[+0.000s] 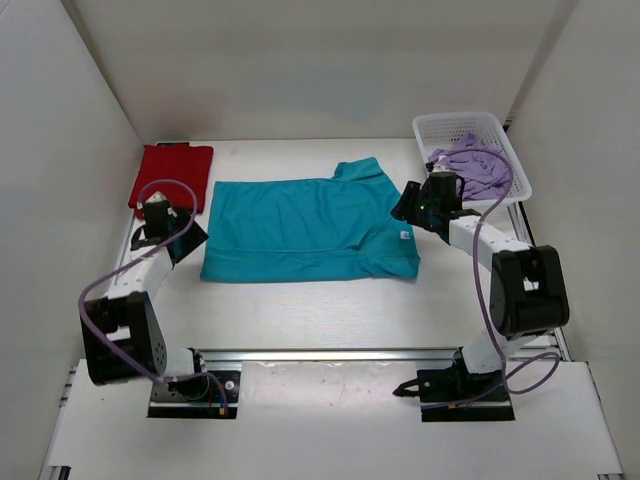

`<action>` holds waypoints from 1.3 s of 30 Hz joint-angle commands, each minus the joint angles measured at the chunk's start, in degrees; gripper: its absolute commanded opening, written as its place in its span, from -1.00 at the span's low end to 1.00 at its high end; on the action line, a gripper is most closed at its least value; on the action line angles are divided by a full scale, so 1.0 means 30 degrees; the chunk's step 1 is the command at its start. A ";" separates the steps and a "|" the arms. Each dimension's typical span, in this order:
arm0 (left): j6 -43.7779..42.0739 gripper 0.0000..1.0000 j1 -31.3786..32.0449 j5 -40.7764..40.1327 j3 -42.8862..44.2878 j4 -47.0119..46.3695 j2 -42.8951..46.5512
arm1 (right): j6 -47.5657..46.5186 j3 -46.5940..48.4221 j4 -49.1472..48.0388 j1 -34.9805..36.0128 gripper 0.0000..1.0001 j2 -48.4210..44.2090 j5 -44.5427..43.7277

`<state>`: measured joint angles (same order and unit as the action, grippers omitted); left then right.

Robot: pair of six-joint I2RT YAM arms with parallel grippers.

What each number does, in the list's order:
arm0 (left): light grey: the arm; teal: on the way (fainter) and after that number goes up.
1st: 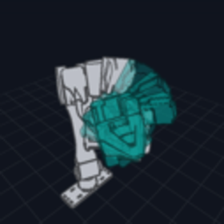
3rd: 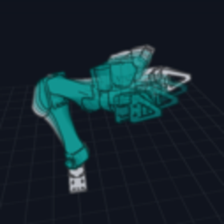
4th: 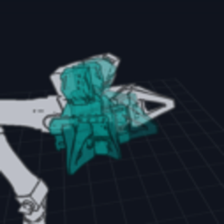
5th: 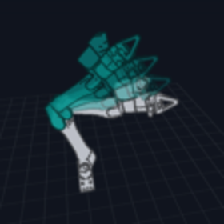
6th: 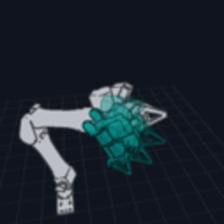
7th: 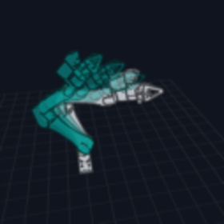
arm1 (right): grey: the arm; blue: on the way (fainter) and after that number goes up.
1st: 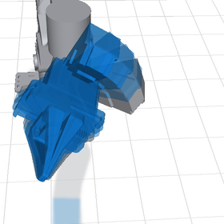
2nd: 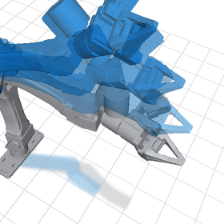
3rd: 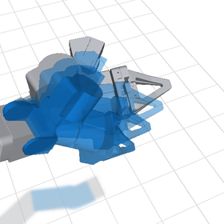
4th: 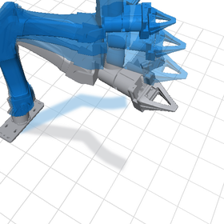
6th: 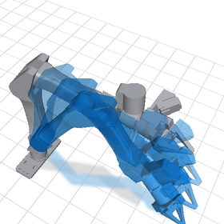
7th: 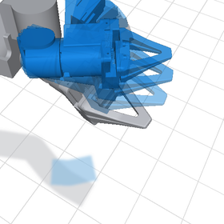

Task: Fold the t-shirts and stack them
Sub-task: Fold the flattened tshirt in 1/3 of the way

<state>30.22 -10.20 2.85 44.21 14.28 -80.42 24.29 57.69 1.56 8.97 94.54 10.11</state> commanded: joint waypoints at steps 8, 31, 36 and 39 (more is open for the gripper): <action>0.1935 0.16 0.7845 -0.0484 -0.3687 -0.3088 0.4516 | 0.0928 -0.7919 -0.1959 -0.1466 -0.63 -0.7136 0.2103; 0.1881 0.06 0.7268 0.0514 -0.5534 -0.5698 0.1671 | 0.0662 -0.9945 -0.2572 -0.1556 -0.98 -0.7667 0.1673; 0.1734 0.03 0.6358 0.0981 -0.6296 -0.5669 0.1758 | 0.0514 -0.8453 -0.3040 -0.2199 -1.00 -0.6265 0.2195; 0.1530 0.04 0.6327 0.0662 -0.6385 -0.5669 0.1932 | 0.0137 -0.7661 -0.3013 -0.2316 -1.00 -0.5065 0.2634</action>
<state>36.14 9.08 4.67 26.06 -2.39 -75.79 26.50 31.70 -4.64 2.72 76.60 17.10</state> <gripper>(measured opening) 0.523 0.008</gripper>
